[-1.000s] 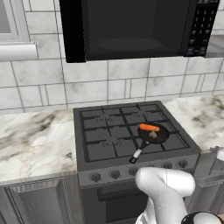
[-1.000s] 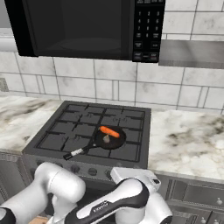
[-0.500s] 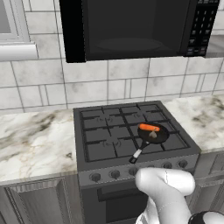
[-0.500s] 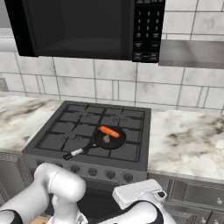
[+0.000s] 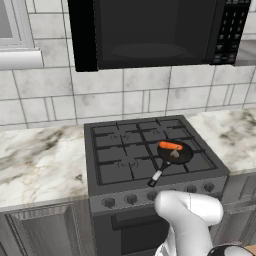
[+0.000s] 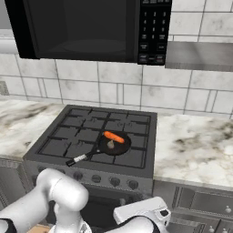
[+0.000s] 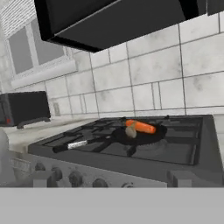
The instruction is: Put the carrot and garlic in the pan. Then turn on the front right burner and set the heat to medium.
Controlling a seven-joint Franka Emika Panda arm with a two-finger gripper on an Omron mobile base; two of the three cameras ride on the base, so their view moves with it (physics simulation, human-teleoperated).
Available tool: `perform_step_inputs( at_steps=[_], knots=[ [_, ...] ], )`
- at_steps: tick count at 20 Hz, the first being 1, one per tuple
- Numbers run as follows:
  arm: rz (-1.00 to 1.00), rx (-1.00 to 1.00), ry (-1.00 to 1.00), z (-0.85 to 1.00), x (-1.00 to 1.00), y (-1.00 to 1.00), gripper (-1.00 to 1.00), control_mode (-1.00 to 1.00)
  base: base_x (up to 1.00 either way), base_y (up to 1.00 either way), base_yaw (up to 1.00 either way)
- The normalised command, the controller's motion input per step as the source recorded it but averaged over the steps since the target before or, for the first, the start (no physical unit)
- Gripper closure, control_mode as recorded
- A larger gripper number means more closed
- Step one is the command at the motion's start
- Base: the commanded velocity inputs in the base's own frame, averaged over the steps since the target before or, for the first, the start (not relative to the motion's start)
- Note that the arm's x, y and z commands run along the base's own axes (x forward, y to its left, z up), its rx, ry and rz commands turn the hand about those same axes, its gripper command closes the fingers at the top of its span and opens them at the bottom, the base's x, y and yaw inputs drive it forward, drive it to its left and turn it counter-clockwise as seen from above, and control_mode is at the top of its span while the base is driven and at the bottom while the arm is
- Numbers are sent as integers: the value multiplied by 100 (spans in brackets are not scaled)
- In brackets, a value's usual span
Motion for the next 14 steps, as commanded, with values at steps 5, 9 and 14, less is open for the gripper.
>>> perform_step_inputs(
  at_steps=[5, 9, 14],
  knots=[
    [-28, -19, 0, -32, 0, 19, -100, -100, 0, 0, 0],
    [-25, -17, -1, -20, 0, 5, -100, -100, 0, 0, 0],
    [-14, -14, -7, -18, 1, 0, -100, -100, 0, 0, 0]
  ],
)
